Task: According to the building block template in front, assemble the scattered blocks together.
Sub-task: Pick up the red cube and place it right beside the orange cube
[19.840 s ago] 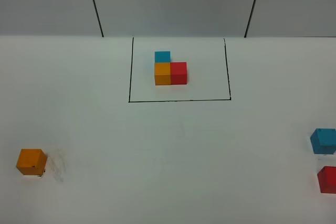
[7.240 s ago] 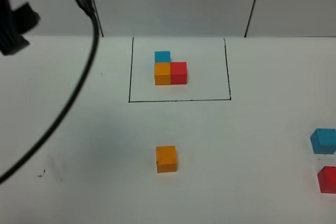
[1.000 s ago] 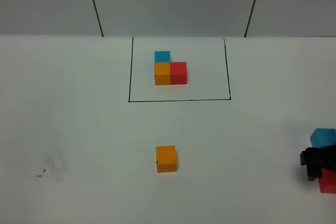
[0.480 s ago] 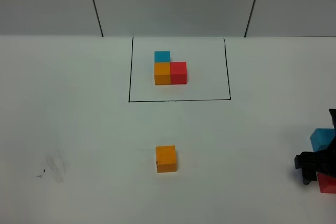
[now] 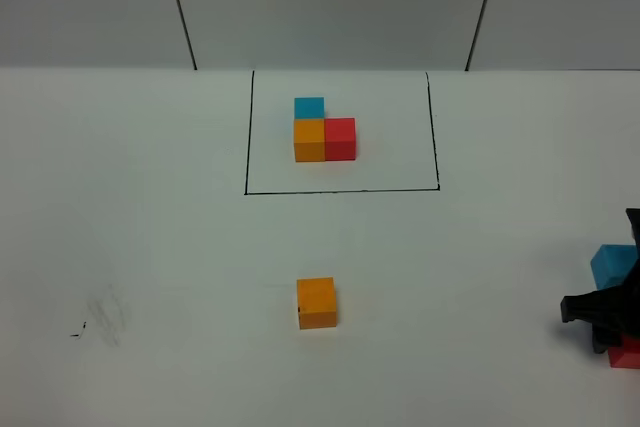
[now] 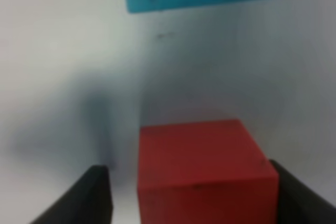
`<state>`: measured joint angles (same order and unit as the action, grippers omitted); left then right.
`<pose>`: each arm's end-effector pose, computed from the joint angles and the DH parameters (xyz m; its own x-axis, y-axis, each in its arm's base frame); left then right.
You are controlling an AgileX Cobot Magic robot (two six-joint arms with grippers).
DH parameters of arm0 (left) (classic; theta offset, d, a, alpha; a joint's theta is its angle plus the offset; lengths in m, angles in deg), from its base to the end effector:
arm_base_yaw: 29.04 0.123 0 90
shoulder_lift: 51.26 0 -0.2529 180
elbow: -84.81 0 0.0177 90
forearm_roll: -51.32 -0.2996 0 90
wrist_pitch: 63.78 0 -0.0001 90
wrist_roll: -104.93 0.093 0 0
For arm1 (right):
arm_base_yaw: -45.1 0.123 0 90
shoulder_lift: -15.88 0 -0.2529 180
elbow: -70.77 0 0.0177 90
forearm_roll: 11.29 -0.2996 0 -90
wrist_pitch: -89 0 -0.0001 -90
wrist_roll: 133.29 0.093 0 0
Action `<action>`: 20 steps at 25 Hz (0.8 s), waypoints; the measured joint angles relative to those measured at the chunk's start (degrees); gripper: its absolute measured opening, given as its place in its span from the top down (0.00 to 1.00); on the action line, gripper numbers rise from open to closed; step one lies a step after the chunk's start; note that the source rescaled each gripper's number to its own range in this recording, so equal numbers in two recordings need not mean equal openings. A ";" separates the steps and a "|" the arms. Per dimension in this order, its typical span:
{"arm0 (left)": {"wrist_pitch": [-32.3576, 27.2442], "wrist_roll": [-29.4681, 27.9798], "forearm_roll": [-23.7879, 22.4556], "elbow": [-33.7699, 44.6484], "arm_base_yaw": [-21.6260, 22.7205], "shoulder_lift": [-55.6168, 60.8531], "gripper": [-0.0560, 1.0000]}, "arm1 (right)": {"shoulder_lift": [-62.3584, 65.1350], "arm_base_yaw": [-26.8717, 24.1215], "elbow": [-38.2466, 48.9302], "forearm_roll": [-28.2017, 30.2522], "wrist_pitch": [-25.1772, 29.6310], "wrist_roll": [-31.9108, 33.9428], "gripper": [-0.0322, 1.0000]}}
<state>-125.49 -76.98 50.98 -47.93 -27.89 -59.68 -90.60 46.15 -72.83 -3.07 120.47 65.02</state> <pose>0.0698 0.0019 0.3007 -0.4590 -0.0397 -0.8876 -0.0387 0.9989 -0.0247 0.2762 -0.0019 0.0450 -0.9774 0.1773 -0.1156 0.1843 0.9815 -0.0526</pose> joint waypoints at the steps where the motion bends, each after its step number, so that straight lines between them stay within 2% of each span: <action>1: 0.00 0.00 0.00 0.04 0.00 0.00 0.35 | 0.00 0.00 0.00 0.00 0.05 0.00 0.85; 2: 0.00 0.00 0.00 0.04 0.00 0.00 0.35 | 0.00 0.00 0.00 0.00 0.19 0.00 0.95; 3: 0.00 0.00 0.34 0.04 0.00 0.00 0.35 | 0.00 0.00 0.00 0.00 0.19 0.00 0.97; 16: 0.00 0.00 0.00 0.04 0.00 0.00 0.35 | 0.33 0.00 0.00 0.92 0.35 -0.21 0.97; 20: 0.00 0.00 0.34 0.04 0.00 0.00 0.35 | 4.65 1.84 0.03 1.11 3.33 -3.21 0.97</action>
<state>-125.49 -76.98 51.32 -47.89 -27.89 -59.68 -85.95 47.99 -72.81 -1.96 123.80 61.81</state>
